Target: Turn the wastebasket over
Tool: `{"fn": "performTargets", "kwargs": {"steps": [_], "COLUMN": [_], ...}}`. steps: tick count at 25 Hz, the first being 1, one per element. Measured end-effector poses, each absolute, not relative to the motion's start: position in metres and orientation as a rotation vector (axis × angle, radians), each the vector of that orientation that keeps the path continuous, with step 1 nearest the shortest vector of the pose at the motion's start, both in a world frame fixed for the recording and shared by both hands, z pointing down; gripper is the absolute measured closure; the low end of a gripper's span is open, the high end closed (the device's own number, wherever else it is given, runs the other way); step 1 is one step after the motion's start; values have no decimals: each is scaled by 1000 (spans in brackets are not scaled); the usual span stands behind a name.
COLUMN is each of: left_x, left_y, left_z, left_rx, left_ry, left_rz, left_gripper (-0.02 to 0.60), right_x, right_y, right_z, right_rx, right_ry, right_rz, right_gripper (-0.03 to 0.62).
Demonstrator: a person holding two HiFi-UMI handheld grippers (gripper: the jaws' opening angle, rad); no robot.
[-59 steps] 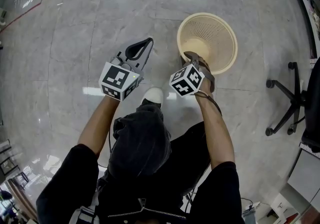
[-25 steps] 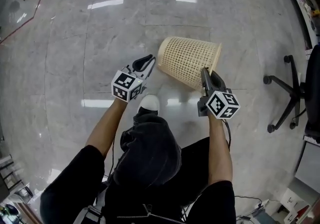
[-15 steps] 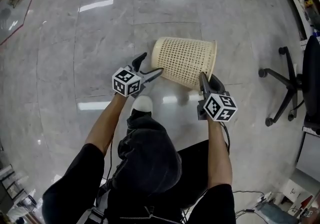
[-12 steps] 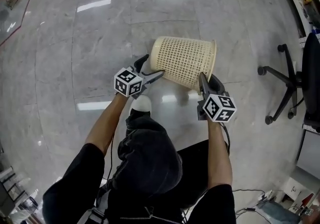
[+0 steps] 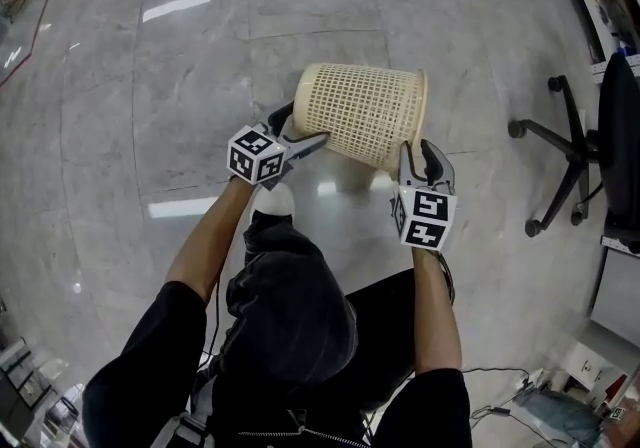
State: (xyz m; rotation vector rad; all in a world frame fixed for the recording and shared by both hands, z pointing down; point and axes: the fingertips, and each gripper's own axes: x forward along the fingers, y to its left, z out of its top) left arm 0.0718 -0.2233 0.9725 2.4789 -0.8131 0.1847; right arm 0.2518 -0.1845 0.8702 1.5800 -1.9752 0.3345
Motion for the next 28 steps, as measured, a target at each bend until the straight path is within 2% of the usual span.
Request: {"fn": "performTargets", "kwargs": {"steps": [4,6,9,15,24,28], "left_x": [71,72,72,53,-4,-9], "left_y": [-220,-220,-222,-231,-262,-264], "left_z": [975,975,973,950,866,831], "left_rx": [2482,2494,2489,2505,2641,2687], "left_ry": [-809,-808,-810,-863,-978,-966], "left_rz": [201,218,210,177,229,242], "left_gripper": [147,149,149,149,149,149], "right_x": [254,252,253,242,199,186], "right_y": [-184,-184,-186,-191,-214,-215], "right_z": [878,880,880,878,886,905], "right_rx": [1549,1540,1550,1551,1552,1525], "right_ry": [-1938,-1943,-1953,-1993,-2095,-2105], "right_rz": [399,443,504,531,681,778], "right_gripper": [470,520,533,534,525,522]}}
